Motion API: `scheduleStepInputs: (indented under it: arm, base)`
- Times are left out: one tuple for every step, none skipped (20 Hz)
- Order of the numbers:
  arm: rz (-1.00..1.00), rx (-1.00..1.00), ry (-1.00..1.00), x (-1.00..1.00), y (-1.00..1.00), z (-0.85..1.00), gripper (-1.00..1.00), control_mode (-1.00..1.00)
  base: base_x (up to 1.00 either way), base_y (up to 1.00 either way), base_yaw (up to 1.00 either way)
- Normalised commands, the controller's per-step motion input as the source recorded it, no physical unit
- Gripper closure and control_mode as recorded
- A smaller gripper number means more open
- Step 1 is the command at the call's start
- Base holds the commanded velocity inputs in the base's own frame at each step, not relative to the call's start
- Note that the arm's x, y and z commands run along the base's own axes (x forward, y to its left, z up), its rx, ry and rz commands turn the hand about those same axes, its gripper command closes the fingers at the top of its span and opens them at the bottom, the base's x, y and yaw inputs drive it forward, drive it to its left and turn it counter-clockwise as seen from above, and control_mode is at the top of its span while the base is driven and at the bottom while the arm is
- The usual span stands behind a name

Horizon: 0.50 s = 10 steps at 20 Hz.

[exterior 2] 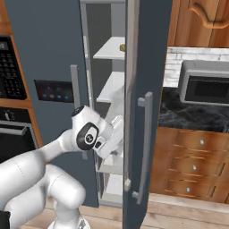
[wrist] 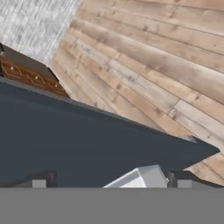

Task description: Retrieve the sausage and cheese from the fridge and place them on the cutting board on the counter.

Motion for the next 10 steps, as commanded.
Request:
scheduleStepInputs:
  arm:
    - [-0.22, 0.00, 0.00, -0.36, -0.68, 0.00, -1.00, -1.00]
    - [-0.22, 0.00, 0.00, -0.35, -0.67, 0.00, -1.00, -1.00]
    - [-0.22, 0.00, 0.00, -0.28, -0.62, -0.01, -1.00, -1.00]
    - [-0.22, 0.00, 0.00, -0.22, -0.59, -0.03, -1.00, -1.00]
    - [-0.20, 0.00, 0.00, -0.19, -0.58, -0.02, -1.00, -1.00]
    - [-0.20, 0.00, 0.00, -0.16, -0.57, 0.00, -1.00, -1.00]
    - [-0.19, 0.00, 0.00, -0.12, -0.55, 0.00, -1.00, -1.00]
    - [-0.19, 0.00, 0.00, -0.06, -0.50, -0.02, -1.00, -1.00]
    - [-0.16, 0.00, 0.00, -0.01, -0.43, -0.03, -1.00, -1.00]
    - [-0.13, 0.00, 0.00, 0.00, -0.35, -0.03, -1.00, -1.00]
  base:
    - [0.00, 0.00, 0.00]
    - [0.00, 0.00, 0.00]
    - [0.00, 0.00, 0.00]
    - [0.00, 0.00, 0.00]
    - [0.00, 0.00, 0.00]
    - [0.00, 0.00, 0.00]
    - [0.00, 0.00, 0.00]
    - [0.00, 0.00, 0.00]
    - [0.00, 0.00, 0.00]
    - [0.00, 0.00, 0.00]
